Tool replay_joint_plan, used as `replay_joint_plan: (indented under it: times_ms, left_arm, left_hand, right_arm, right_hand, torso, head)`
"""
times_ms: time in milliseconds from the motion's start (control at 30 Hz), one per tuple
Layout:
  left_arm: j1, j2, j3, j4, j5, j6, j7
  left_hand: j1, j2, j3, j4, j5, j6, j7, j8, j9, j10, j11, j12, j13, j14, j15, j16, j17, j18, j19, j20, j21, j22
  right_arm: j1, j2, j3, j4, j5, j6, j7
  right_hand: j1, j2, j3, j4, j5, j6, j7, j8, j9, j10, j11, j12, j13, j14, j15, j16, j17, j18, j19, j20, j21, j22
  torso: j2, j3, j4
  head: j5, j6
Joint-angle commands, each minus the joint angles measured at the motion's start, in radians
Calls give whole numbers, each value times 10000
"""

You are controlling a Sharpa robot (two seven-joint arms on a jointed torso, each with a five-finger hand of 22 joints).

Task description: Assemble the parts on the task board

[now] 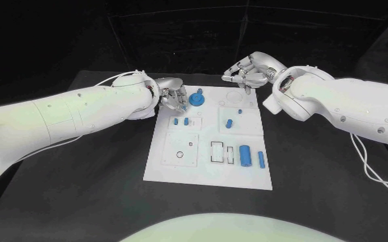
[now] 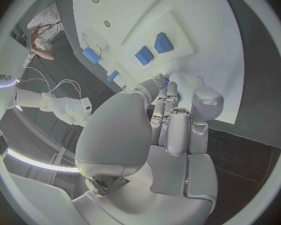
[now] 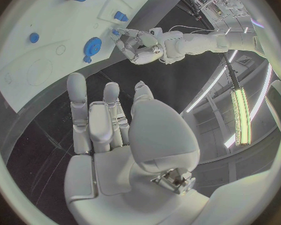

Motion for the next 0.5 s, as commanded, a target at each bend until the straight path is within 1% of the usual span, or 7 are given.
replay_joint_plan:
  times_ms: [33,133,267,400,500]
  left_arm:
    - [8,27,-5,-21,-221,181,-65]
    - [6,41,-14,-26,-250,175,-73]
    - [3,68,-23,-34,-267,211,-97]
    - [2,86,-32,-46,-309,221,-151]
    - [1,92,-35,-69,-369,216,-180]
  left_hand:
    - [-133,3,50,5,48,70,15,-51,-3,72,15,-48,-6,88,-12,25,-4,-176,4,-56,10,-2]
    - [-134,4,51,5,48,70,15,-52,-3,72,16,-50,-6,86,-12,22,-14,-173,-1,-56,-5,-15]
    - [-134,4,51,5,48,70,15,-52,-3,72,16,-50,-6,86,-12,22,-14,-173,-1,-56,-5,-15]
    - [-134,4,52,4,48,71,15,-52,-3,73,15,-51,-6,85,-12,21,-16,-173,-2,-56,-6,-15]
    - [-134,6,55,2,49,72,15,-54,-3,74,15,-54,-5,83,-11,19,-21,-172,-3,-55,-9,-17]
  right_arm:
    - [20,-1,6,29,-20,51,29]
    - [20,-9,6,39,-20,46,31]
    - [20,-12,6,54,-20,40,33]
    - [20,-13,6,68,-20,37,32]
    - [20,-16,6,70,-20,34,32]
  right_hand:
    - [34,21,-32,-17,64,-45,-5,3,0,-36,-32,29,-1,164,23,5,-1,201,25,-23,-28,0]
    - [34,21,-32,-17,64,-45,-5,3,0,-36,-32,29,-1,164,23,5,-1,201,25,-23,-28,0]
    - [34,21,-32,-17,64,-45,-5,3,0,-36,-32,29,-1,164,23,5,-1,201,25,-23,-28,0]
    - [34,21,-32,-17,64,-45,-5,3,0,-36,-32,29,-1,164,23,5,-1,201,25,-23,-28,0]
    - [34,21,-32,-17,64,-45,-5,3,0,-36,-32,29,-1,164,23,5,-1,201,25,-23,-28,0]
  torso:
    - [-4,9,-6]
    - [1,2,-5]
    - [-6,6,-1]
    - [-2,1,-6]
    - [-6,-1,1]
  head:
    - [-21,-10]
    - [-17,-15]
    - [-25,-19]
    - [-28,-24]
    - [-30,-24]
